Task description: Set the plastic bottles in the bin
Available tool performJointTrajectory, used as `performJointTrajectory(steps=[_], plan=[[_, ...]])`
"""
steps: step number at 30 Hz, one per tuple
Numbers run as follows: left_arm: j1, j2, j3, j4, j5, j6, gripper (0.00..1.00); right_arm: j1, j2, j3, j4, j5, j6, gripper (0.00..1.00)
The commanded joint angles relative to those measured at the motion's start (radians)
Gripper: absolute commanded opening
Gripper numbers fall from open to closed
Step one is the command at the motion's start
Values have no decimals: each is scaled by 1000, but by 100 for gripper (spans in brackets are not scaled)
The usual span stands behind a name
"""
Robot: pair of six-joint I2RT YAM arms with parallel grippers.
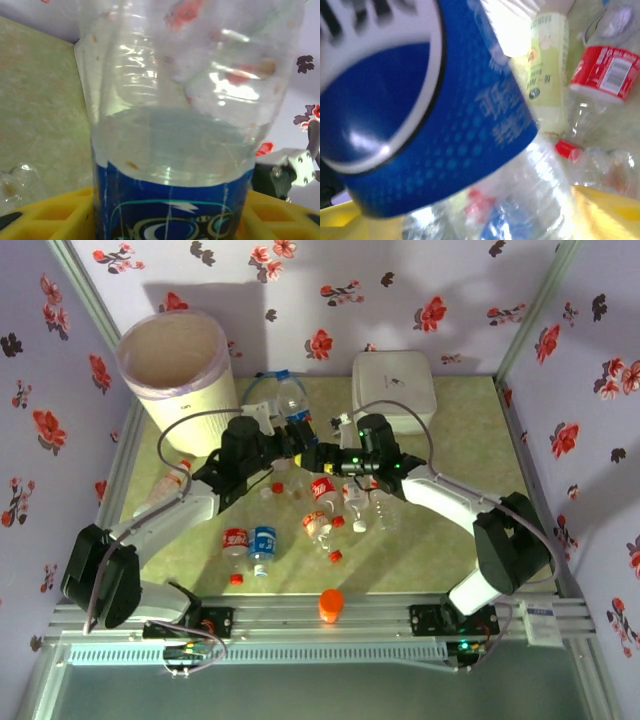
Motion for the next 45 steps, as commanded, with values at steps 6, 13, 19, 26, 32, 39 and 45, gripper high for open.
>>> performJointTrajectory(steps=[6,13,19,26,32,39,45], plan=[[32,8,123,-86,-7,89,52,-142,-198,65,-394,-4,-244,99],[152,8,410,-383,9,262,50,-241,-356,3,-515,98,-288,99],[409,70,716,-655,-29,404,47,-258,-397,-46,-572,220,-281,99],[608,135,806,-657,-215,527,29,-270,-404,-46,-609,282,-288,98],[674,377,1066,-907,-227,640,6,-274,-402,-48,-656,351,-298,98],[673,713,1488,-1292,-208,751,0,-312,-430,-60,-730,472,-275,98],[665,846,1568,-1404,-203,817,0,-333,-435,-81,-732,512,-257,99]])
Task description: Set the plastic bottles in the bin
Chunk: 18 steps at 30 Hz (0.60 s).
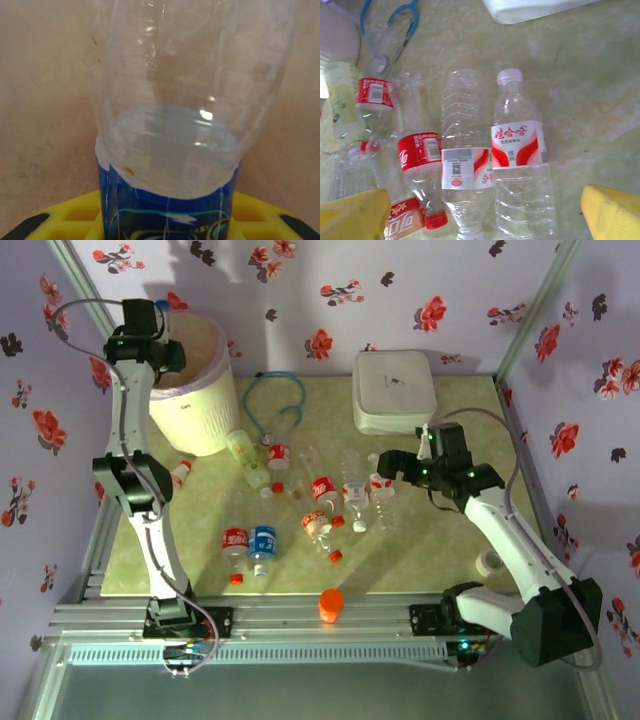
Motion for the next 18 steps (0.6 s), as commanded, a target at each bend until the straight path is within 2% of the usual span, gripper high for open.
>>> performJointTrajectory(steps=[1,5,6,9,14,18], plan=[[-11,24,10,-126,3,78,0,-11,-14,-19,-23,56,13,99],[-11,33,-106,-63,5,83,1,-15,-3,-22,-12,61,15,99],[-10,34,-131,-43,10,83,12,-16,1,-22,-13,63,15,99],[-10,54,-155,-17,45,85,36,-20,14,-21,-21,68,17,99],[-11,94,-141,-22,75,100,66,-19,33,-35,-50,75,18,99],[-10,112,-144,-30,85,112,88,-19,40,-84,-51,33,37,99]])
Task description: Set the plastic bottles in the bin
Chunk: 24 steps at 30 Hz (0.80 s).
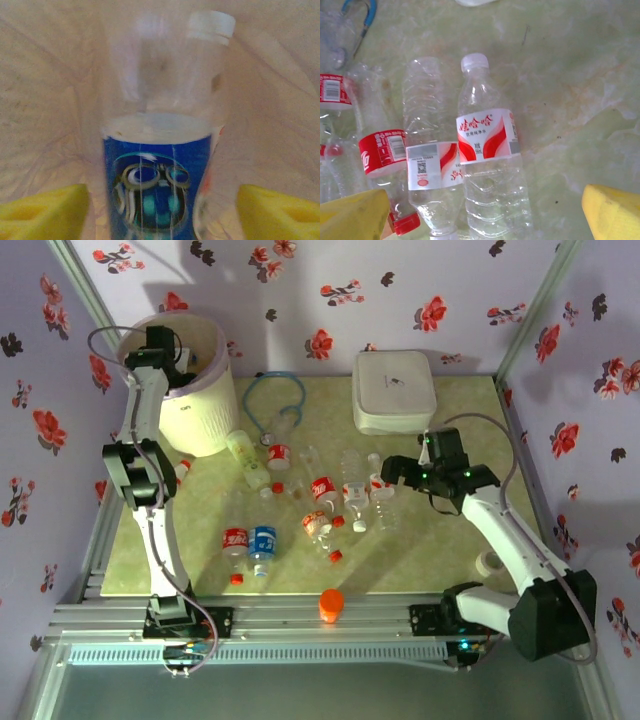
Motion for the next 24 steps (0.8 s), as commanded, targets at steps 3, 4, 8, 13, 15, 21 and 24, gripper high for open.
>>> performJointTrajectory(steps=[3,4,8,13,15,21,24], plan=[[-4,23,1,-8,30,24,100,-5,9,-80,-4,-71,53,99],[-6,15,1,-6,30,24,100,-5,14,-89,6,-84,60,99],[-6,-36,21,-7,26,24,100,7,54,-106,0,-105,76,95],[-7,-129,39,-2,12,16,100,68,97,-123,-46,-72,62,94],[-7,-171,42,2,12,11,100,84,113,-138,-47,-52,66,96],[-15,-290,40,-4,14,6,100,91,196,-164,-12,-3,66,99],[-20,-374,-9,19,8,2,100,93,237,-159,9,-9,66,94]])
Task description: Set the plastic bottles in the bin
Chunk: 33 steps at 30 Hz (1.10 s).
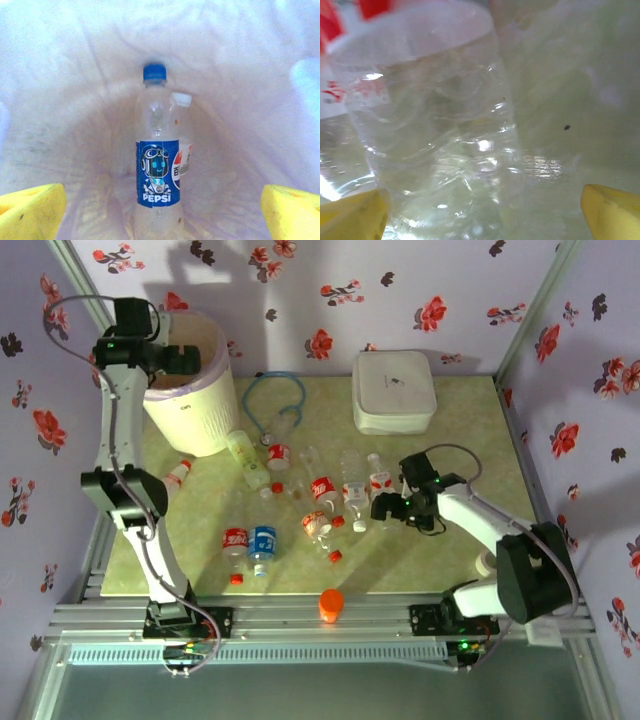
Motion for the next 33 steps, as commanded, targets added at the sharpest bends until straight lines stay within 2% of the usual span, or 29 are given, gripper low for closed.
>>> performJointTrajectory(steps=[1,5,9,11,13,16,19,21,23,26,33], plan=[[-14,-120,-56,42,-12,-13,100,6,29,-3,20,24,13,92],[-56,-317,-251,175,-56,-45,100,7,6,12,-12,41,18,76],[-165,-510,-453,280,-99,-95,100,5,-49,64,-107,80,-17,63],[-241,-613,-604,380,-65,-152,100,3,-87,105,-147,102,-36,57],[-301,-687,-742,479,-5,-227,100,3,-120,138,-153,103,-39,56],[-361,-776,-962,661,98,-391,100,15,-175,137,-29,24,-25,55],[-398,-842,-1199,944,222,-616,100,49,-209,84,250,-142,47,49],[-431,-849,-1310,1104,270,-724,100,90,-201,64,425,-211,90,47],[-469,-810,-1345,1159,295,-762,100,136,-174,74,539,-236,95,48],[-527,-737,-1332,1153,303,-758,100,202,-117,115,592,-251,61,48],[-632,-645,-1382,1309,253,-791,100,294,-34,162,669,-240,62,49]])
